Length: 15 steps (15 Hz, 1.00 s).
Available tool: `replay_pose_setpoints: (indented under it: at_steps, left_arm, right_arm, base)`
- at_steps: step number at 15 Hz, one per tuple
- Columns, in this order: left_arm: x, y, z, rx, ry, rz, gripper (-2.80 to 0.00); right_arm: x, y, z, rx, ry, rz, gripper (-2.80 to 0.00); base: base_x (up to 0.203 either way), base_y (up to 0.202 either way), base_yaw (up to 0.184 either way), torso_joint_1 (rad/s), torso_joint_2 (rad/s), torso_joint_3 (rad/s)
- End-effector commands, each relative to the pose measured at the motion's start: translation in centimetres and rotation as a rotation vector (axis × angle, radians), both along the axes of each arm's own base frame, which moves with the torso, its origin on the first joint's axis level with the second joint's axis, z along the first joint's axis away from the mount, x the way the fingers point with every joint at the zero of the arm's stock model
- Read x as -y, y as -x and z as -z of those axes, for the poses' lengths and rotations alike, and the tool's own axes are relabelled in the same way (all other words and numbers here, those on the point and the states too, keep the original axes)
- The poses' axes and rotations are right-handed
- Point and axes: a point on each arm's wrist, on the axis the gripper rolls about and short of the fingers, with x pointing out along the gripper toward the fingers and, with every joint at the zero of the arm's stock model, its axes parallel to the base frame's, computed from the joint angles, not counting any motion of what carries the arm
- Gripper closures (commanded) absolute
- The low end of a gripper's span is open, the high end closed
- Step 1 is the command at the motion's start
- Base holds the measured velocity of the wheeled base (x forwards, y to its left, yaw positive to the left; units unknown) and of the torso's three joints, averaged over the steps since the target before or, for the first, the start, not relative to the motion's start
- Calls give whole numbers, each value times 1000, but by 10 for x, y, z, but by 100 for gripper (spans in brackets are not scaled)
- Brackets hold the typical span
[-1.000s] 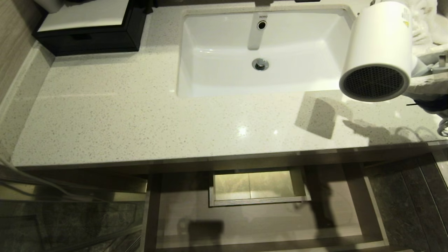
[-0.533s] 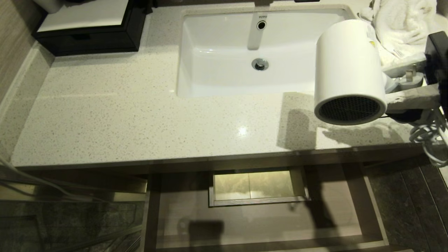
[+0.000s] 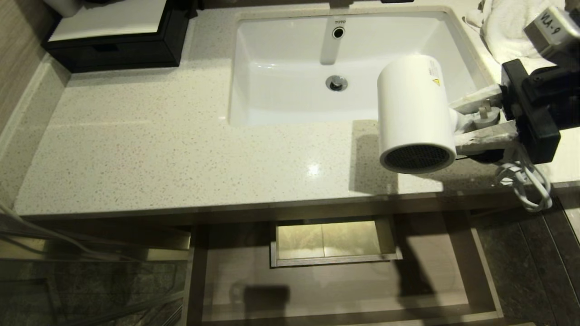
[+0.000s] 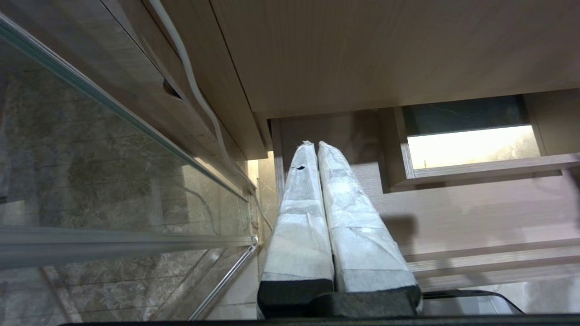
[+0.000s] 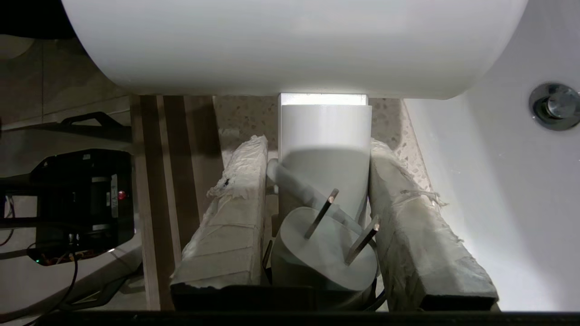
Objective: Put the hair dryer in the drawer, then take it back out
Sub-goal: Place it on the countertop
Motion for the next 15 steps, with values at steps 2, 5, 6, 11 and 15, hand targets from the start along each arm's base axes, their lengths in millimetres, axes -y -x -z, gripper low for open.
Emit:
replay_pose_setpoints:
  at_steps: [2, 5, 6, 11, 15]
  left_arm:
    - [0, 0, 0, -1, 0, 0, 0]
    - [0, 0, 0, 0, 0, 1, 0]
    - [0, 0, 0, -1, 0, -1, 0]
    - [0, 0, 0, -1, 0, 1, 0]
    - [0, 0, 0, -1, 0, 1, 0]
  right_arm:
    - [-8, -15, 11, -42, 11, -23, 0]
    - [-13, -21, 15, -60, 18, -29, 0]
    - [-14, -21, 16, -64, 17, -35, -280]
    - [-17, -21, 17, -71, 18, -42, -280]
    - [-10, -8, 8, -52, -2, -27, -280]
  base:
    - [0, 0, 0, 0, 0, 0]
    - [0, 0, 0, 0, 0, 0]
    - [0, 0, 0, 0, 0, 0]
    - [0, 0, 0, 0, 0, 0]
    - [0, 0, 0, 0, 0, 0]
